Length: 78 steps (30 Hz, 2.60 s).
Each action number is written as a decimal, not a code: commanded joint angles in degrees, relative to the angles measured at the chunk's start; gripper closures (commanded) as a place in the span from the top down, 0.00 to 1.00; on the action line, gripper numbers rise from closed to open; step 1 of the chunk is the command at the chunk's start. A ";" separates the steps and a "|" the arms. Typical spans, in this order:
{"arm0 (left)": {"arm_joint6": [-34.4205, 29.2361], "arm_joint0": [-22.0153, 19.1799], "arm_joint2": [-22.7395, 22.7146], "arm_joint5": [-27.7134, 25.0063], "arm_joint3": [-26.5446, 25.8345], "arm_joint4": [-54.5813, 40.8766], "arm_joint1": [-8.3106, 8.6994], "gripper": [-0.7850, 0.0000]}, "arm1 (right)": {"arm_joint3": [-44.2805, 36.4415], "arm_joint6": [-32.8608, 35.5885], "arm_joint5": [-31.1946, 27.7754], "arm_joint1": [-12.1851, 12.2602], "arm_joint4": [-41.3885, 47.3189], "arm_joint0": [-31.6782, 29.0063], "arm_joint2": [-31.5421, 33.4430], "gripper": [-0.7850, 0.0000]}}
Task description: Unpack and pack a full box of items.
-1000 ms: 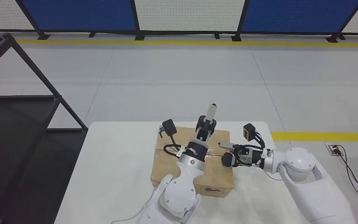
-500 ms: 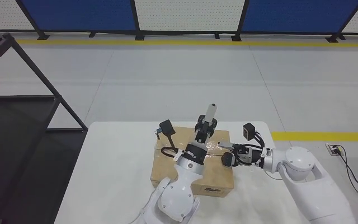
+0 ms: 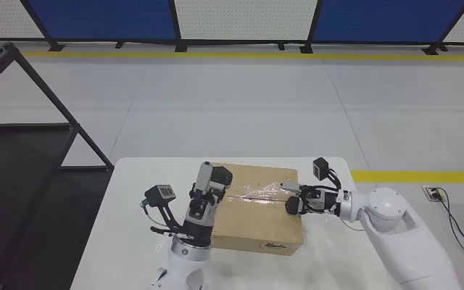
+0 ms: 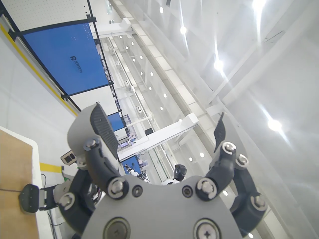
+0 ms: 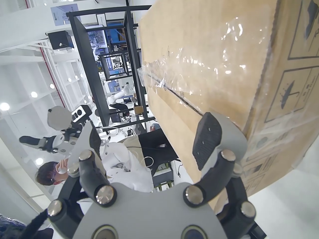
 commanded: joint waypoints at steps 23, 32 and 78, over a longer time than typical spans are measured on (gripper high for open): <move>-14.25 11.10 -21.70 -1.75 9.08 -16.64 3.86 1.00 | -2.74 -0.20 2.23 0.52 -2.91 -0.38 0.54 1.00; -24.42 5.33 -25.93 10.59 11.71 -24.85 5.48 1.00 | -3.33 -0.52 1.96 0.88 -2.76 -1.75 1.64 1.00; -42.35 -17.98 -20.92 23.58 28.55 -19.27 11.12 1.00 | -3.70 0.73 1.33 1.22 -3.94 -1.52 1.06 1.00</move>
